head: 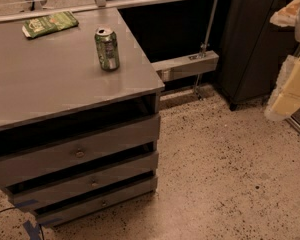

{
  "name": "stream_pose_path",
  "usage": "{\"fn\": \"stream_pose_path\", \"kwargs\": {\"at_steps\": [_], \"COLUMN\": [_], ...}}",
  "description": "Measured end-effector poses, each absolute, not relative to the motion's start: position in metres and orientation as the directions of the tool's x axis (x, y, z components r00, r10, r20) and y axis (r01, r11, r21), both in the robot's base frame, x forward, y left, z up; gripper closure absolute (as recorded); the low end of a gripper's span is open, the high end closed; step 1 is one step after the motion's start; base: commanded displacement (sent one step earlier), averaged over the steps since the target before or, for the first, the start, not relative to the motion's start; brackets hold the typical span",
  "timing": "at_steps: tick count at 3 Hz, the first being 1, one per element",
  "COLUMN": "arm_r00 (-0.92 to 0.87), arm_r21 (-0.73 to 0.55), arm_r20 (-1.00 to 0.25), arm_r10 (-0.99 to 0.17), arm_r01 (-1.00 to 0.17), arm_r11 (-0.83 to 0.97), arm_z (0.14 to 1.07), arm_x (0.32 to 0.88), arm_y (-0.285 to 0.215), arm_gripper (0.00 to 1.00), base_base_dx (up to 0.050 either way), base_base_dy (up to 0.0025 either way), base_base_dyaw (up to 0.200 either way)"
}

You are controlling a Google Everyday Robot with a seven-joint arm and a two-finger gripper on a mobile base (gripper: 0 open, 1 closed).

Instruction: Move green can near green jalapeno chip bag

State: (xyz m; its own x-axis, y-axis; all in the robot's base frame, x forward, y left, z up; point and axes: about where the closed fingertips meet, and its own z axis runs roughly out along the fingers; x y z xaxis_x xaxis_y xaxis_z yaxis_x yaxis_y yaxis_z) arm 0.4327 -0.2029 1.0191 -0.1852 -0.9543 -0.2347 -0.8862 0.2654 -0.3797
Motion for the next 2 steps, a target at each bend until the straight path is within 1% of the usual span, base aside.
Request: {"fn": "stream_pose_path", "kwargs": {"at_steps": [2], "arm_r00": [-0.185], "arm_r21": [-0.380], "arm_r20": [-0.235], "arm_r10": [-0.954], "arm_r01": [-0.886], "arm_r11": [0.265], "arm_z": [1.0192], "arm_x": [0.4327], "arm_y": [-0.2029], "arm_gripper": [0.00], "base_base_dx": [0.049], "base_base_dy": [-0.00001], "base_base_dyaw": [0.000]}}
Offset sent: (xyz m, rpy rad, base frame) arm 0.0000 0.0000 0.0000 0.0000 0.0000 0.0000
